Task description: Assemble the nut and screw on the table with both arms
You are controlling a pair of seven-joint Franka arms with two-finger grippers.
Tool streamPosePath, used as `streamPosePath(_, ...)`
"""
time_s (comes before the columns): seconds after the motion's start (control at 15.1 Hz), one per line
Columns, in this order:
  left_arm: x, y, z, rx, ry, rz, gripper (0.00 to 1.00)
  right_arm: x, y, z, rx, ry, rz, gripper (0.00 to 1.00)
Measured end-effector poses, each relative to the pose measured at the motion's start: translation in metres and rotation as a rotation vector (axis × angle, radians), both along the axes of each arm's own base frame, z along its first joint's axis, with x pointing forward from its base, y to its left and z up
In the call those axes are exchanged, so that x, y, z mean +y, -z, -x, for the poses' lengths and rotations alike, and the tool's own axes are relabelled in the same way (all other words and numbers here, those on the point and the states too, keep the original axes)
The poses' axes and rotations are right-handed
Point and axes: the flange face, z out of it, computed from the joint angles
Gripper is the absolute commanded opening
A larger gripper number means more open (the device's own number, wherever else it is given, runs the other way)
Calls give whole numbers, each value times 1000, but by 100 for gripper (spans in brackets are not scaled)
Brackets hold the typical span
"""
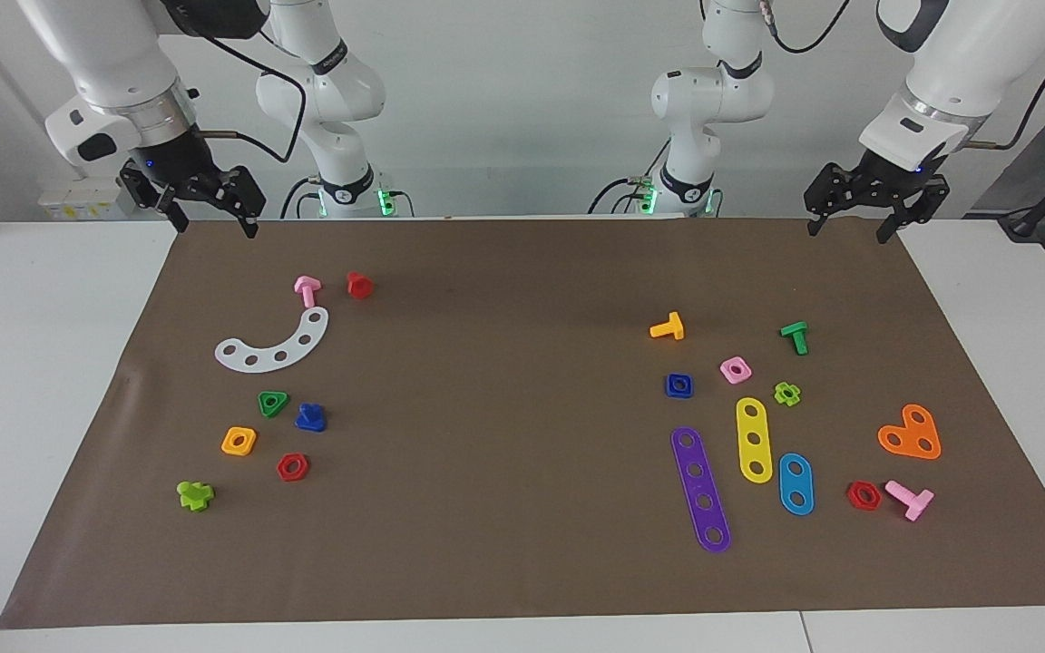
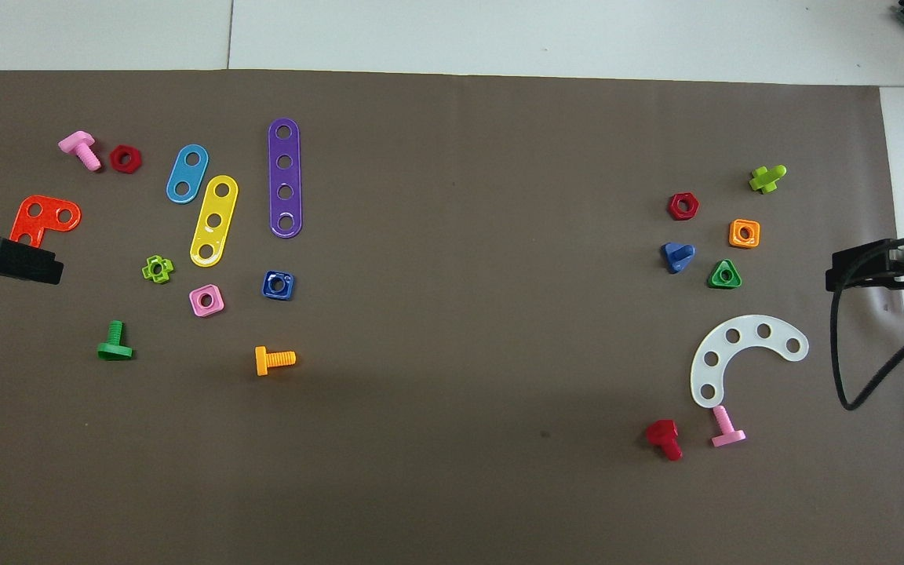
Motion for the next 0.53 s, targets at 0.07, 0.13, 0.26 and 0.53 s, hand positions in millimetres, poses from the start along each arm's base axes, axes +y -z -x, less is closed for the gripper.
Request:
streamPosePath(0.07,0,0,0,0,0,0,100,0,0,0,0,0,0,100)
streamPosePath(0.13,0,0,0,0,0,0,100,0,0,0,0,0,0,100)
streamPosePath(0.26,0,0,0,0,0,0,100,0,0,0,0,0,0,100)
streamPosePath(0.53,0,0,0,0,0,0,100,0,2,1,6,-2,0,100)
